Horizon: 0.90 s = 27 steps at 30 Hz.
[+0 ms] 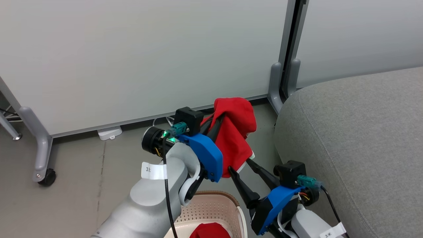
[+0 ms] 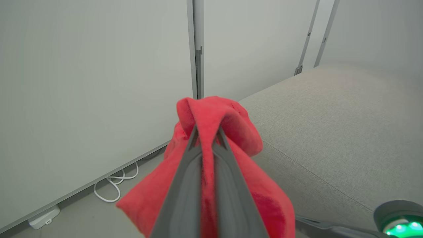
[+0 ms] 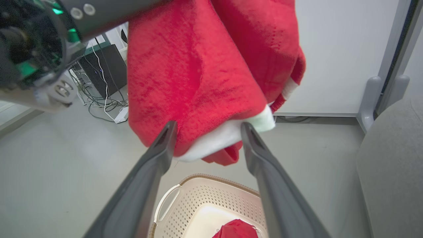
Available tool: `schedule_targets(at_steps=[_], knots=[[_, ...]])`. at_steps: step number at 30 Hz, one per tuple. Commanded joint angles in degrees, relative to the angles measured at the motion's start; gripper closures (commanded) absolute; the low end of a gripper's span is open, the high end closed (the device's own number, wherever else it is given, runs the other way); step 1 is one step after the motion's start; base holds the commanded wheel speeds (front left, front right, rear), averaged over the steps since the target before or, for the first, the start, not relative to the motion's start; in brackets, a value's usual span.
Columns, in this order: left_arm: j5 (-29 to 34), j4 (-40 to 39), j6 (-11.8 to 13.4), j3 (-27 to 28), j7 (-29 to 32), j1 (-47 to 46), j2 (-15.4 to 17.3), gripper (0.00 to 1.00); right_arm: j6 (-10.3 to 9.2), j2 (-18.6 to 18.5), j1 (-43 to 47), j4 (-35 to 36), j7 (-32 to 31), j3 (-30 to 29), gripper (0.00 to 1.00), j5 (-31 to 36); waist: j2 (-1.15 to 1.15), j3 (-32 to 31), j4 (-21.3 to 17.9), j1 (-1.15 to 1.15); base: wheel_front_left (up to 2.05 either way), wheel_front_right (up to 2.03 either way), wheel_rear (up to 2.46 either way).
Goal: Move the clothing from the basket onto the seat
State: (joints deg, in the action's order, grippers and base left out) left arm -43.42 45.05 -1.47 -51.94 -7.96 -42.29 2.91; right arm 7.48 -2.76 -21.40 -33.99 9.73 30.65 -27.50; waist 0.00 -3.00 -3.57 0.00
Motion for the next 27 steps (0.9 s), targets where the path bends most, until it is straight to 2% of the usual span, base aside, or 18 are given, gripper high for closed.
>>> schedule_targets(at_steps=[1, 7, 27], knots=[[-0.10, -0.15, 0.43, -0.17, -0.40, -0.56, -0.03, 1.00, 0.03, -0.23, -1.05, -0.38, 0.25, 0.22, 0.00, -0.53, 0.00, 0.07, 0.09, 0.00, 0.00, 0.00, 0.00], [-1.40, -0.54, 0.45, -2.01, -0.39, -1.13, -0.03, 1.00, 0.03, -0.22, -5.37, -4.61, 1.98, 1.19, 0.00, 1.08, 0.00, 0.23, 0.65, 0.00, 0.00, 0.00, 0.00], [-6.40, -3.98, 0.82, -7.64, -0.68, -2.39, -0.03, 1.00, 0.03, -0.22, -14.57, -16.24, 2.17, 8.70, 0.00, -4.58, 0.00, 0.21, 2.06, 0.00, 0.00, 0.00, 0.00]])
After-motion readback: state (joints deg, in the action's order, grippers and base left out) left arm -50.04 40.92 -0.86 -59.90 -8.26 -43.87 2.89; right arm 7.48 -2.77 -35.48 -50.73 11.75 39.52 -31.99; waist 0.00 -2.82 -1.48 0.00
